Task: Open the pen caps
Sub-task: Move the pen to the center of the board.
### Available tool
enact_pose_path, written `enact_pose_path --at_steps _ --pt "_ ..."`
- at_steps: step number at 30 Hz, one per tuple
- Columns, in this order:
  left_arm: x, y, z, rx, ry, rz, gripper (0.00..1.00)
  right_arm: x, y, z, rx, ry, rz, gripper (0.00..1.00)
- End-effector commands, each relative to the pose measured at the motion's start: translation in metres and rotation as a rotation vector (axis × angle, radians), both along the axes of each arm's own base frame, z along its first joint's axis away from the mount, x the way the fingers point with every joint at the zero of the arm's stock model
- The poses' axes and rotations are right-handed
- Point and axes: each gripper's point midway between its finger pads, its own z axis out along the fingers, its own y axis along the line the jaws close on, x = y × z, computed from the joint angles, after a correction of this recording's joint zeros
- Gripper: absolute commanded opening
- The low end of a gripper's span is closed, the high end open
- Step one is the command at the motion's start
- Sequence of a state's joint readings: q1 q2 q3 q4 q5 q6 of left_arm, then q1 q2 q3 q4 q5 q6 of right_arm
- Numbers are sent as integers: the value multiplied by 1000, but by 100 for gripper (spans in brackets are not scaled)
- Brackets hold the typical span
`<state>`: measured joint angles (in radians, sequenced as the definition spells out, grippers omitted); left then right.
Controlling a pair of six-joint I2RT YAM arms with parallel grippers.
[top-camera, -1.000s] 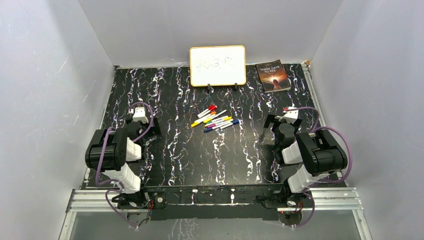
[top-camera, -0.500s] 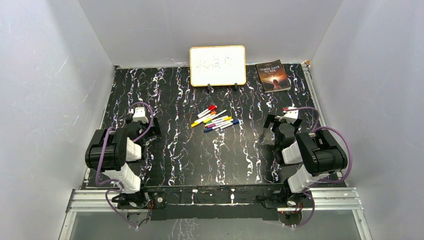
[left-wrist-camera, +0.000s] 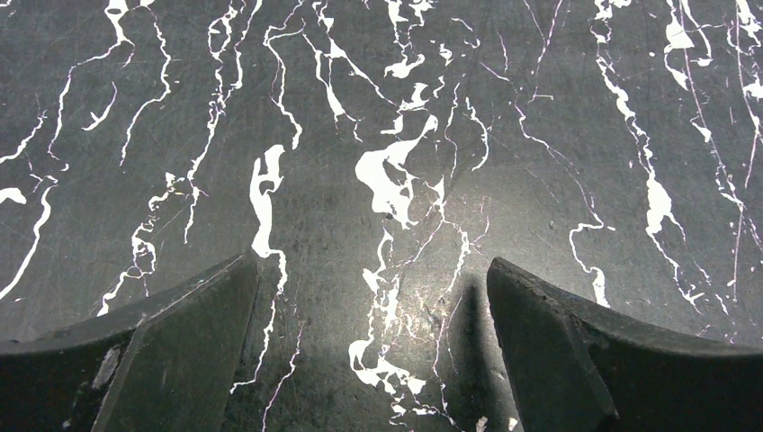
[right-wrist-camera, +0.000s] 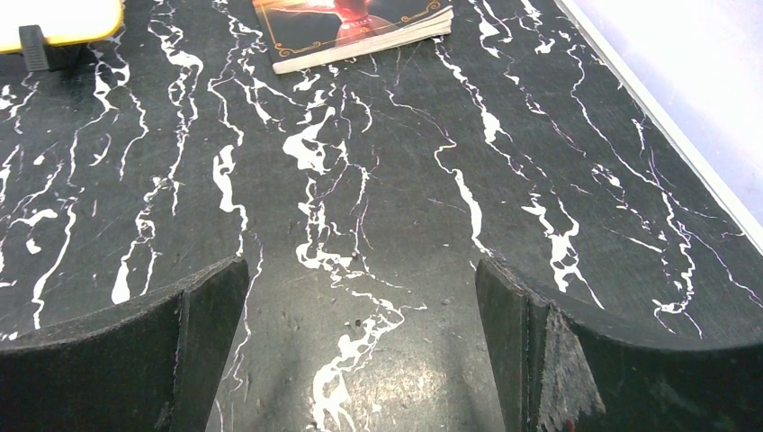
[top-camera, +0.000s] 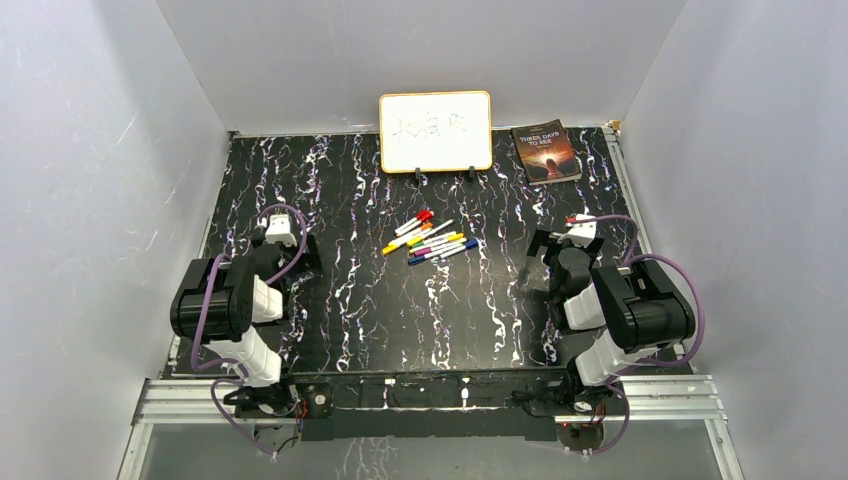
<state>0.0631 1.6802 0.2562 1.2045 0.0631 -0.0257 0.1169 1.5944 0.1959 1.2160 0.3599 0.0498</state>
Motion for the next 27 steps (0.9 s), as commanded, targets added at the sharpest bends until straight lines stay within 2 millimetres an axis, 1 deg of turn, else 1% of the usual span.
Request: enact_pose_path --at_steps 1,3,4,5,6,8,10,11,13,14,17,19,21,22,23,24,25,26,27 --pt "4 1 22 14 -90 2 98 -4 3 37 -13 -135 24 98" --pt "0 2 29 15 -102 9 98 -4 7 42 -16 -119 44 98" --pt "1 1 37 13 -114 5 99 0 10 46 -21 -103 61 98" --pt "1 -1 36 12 -93 -4 98 2 13 50 -25 -84 81 98" --pt "2 -3 39 10 -75 1 98 6 16 59 -25 -87 95 98" --pt "6 -4 38 -12 -6 27 98 13 24 79 -16 -112 137 98" --pt "10 -9 42 -48 39 25 98 16 37 94 4 -132 203 98" --pt "11 -14 46 -65 58 7 98 21 44 108 17 -147 237 98" --pt "11 -20 61 -91 87 -5 98 23 56 125 61 -130 289 98" --pt "10 -21 70 -98 99 -7 98 23 61 136 85 -132 310 98" --pt "14 -23 105 -86 57 -31 98 19 70 167 194 -180 335 98" --pt "15 -32 132 -111 53 -75 98 14 75 183 294 -180 341 98" --pt "16 -46 168 -233 33 -83 98 11 80 193 392 -151 334 98" --pt "17 -55 193 -300 5 -109 98 10 84 196 423 -124 343 98" --pt "15 -67 207 -363 0 -147 98 8 89 197 447 -74 359 98" --pt "12 -77 221 -443 -8 -165 98 8 98 214 464 -49 399 98" --pt "9 -84 232 -501 -11 -183 98 6 104 219 473 6 425 98" --pt "5 -90 242 -552 -2 -195 98 3 109 211 482 85 438 98" --pt "-1 -98 251 -601 9 -221 98 0 118 226 500 120 485 98"
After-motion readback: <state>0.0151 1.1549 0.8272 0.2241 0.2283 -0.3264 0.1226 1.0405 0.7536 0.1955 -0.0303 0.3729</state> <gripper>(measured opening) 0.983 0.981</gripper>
